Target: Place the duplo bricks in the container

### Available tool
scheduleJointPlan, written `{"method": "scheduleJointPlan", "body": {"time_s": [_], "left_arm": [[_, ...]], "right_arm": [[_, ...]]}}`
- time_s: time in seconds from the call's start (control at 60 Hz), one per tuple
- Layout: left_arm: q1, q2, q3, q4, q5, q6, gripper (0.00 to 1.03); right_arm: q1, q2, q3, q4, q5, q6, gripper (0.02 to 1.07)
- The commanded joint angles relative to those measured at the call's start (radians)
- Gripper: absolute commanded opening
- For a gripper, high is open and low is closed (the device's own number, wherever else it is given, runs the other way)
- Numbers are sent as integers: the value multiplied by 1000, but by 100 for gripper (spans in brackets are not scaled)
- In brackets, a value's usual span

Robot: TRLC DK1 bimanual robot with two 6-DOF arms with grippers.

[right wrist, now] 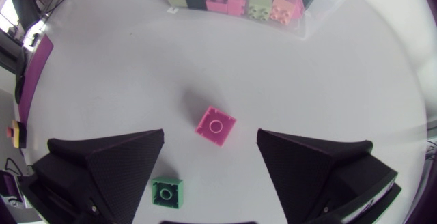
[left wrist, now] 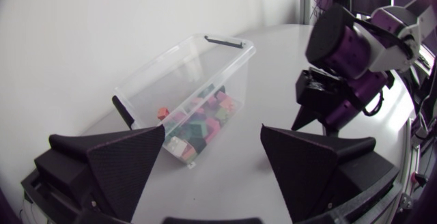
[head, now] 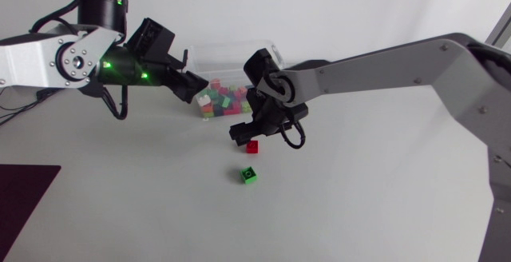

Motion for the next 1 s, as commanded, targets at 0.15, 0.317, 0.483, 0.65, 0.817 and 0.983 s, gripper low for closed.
{"method": "scheduleJointPlan", "body": {"time_s": [0.15, 0.317, 0.483, 0.65, 0.817, 0.983], "left_arm": [[-3, -85, -139, -39, 63, 156, 98], [-3, -92, -191, -91, 113, 236, 98], [-12, -89, -226, -116, 133, 294, 98], [-26, -65, -240, -151, 142, 352, 98], [-51, -23, -232, -188, 147, 395, 98], [-78, 32, -216, -217, 153, 418, 98]], "right_arm": [[30, 119, 115, -94, 30, 71, 98], [30, 176, 186, -153, 53, 87, 93], [30, 210, 235, -191, 69, 102, 86], [27, 233, 278, -219, 69, 110, 71], [23, 270, 330, -266, 69, 117, 61], [23, 297, 356, -295, 68, 122, 61]]}}
